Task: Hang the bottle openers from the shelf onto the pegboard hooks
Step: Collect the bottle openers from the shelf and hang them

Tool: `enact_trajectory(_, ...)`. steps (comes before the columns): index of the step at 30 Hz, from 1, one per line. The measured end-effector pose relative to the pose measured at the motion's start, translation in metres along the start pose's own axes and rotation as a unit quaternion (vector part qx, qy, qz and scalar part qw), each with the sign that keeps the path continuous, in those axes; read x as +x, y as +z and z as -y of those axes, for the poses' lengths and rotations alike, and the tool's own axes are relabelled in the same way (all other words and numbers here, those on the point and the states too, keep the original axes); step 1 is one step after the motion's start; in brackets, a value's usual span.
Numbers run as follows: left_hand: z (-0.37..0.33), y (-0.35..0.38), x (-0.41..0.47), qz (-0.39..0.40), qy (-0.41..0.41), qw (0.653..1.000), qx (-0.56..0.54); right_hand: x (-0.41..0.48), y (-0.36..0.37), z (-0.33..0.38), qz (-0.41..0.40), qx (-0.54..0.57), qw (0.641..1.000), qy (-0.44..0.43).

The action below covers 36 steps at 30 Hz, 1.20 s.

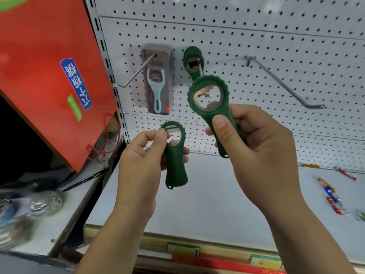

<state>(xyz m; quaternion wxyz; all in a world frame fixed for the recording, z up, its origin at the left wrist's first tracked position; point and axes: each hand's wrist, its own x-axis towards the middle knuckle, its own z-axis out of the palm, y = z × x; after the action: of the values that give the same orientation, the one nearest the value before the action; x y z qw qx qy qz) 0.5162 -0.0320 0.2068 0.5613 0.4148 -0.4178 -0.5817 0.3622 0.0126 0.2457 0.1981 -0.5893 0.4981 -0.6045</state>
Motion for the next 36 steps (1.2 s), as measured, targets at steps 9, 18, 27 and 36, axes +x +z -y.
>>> enact_trajectory(9,-0.002,0.000,0.000,-0.080,0.044,0.995,0.045,0.014,0.005,-0.009,-0.019,-0.024,0.999,0.027)
enact_trajectory(18,-0.009,0.000,-0.003,-0.039,0.142,0.987,0.055,0.021,0.005,-0.022,-0.041,-0.113,0.993,-0.014)
enact_trajectory(27,-0.035,0.025,-0.003,0.034,0.180,0.982,0.043,0.003,-0.022,0.008,-0.079,-0.090,0.992,-0.048)
enact_trajectory(36,-0.035,0.036,0.008,0.065,0.163,0.983,0.048,0.000,-0.016,0.014,-0.030,-0.127,0.982,-0.134)
